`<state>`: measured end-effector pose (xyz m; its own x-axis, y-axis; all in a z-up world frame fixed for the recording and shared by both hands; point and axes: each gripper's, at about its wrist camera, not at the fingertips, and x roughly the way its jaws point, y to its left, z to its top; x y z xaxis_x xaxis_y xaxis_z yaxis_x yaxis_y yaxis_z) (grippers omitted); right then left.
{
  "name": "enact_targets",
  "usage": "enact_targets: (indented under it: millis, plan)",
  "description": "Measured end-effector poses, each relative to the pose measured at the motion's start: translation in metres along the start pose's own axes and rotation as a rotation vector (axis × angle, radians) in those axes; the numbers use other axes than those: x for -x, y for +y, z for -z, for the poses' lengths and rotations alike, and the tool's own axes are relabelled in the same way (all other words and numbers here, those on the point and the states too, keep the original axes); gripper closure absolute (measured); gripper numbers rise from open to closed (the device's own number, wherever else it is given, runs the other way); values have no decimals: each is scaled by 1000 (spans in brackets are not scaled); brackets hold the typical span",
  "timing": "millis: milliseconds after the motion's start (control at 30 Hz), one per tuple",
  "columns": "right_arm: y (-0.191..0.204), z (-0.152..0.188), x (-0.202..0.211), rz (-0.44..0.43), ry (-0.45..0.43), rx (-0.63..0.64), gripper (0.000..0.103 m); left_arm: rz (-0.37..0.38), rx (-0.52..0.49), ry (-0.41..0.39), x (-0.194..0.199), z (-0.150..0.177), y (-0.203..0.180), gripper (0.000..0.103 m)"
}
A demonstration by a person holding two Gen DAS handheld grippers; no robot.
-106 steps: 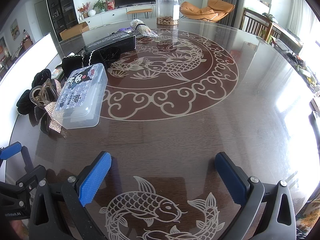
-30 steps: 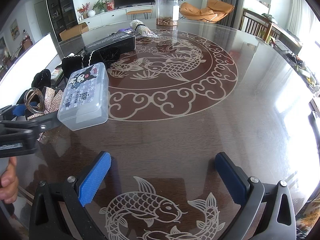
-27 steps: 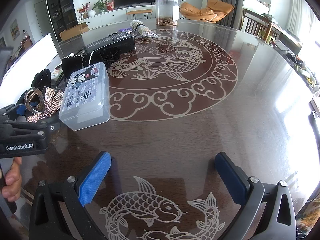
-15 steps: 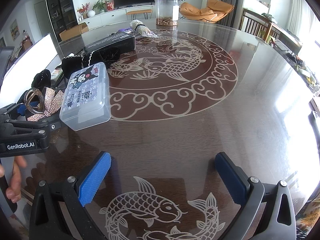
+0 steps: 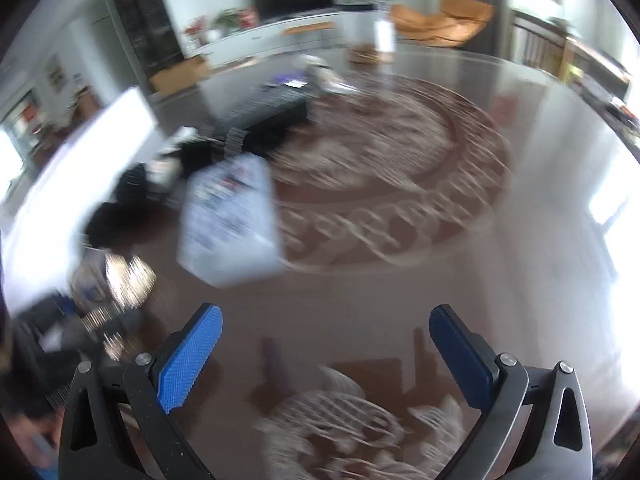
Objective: Organize objects
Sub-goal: 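Grasp the clear Kuromi plastic box with the right gripper while the left lifts the clip, then carry clip and box over the white bin and open both grippers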
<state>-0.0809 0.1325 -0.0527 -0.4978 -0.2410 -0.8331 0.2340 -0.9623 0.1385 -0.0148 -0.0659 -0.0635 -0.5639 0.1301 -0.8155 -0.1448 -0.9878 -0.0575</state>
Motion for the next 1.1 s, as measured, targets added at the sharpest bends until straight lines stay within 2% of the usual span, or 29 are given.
enact_targets:
  millis: [133,233,333,467,600,667,733,867,933,1000,1100]
  plan:
    - [47,-49,-24,-40,80,160,0,41,50,-18,27,6,11,48]
    - [64,-68,-56,-26,163,195,3,55,64,-49,46,1,16,47]
    - [69,-68,-69,-8,203,199,40,59,65,-88,68,1,25,48]
    - [59,-53,-49,-11,178,175,40,72,98,-114,89,-1,40,48]
    - [59,-40,-10,-83,145,121,40,81,144,-157,115,-5,64,48]
    - [72,-40,6,-138,132,113,40,68,151,-188,131,-10,78,48]
    - [97,-48,19,-211,121,125,40,32,144,-213,146,-15,96,48]
    - [172,-62,55,-388,73,205,40,-106,158,-252,176,-17,146,48]
    - [216,-73,69,-470,47,264,40,-203,215,-240,186,-14,185,48]
    - [272,-80,74,-538,50,336,40,-251,302,-219,188,-5,223,48]
    - [328,-80,65,-558,74,418,40,-309,414,-166,180,15,269,48]
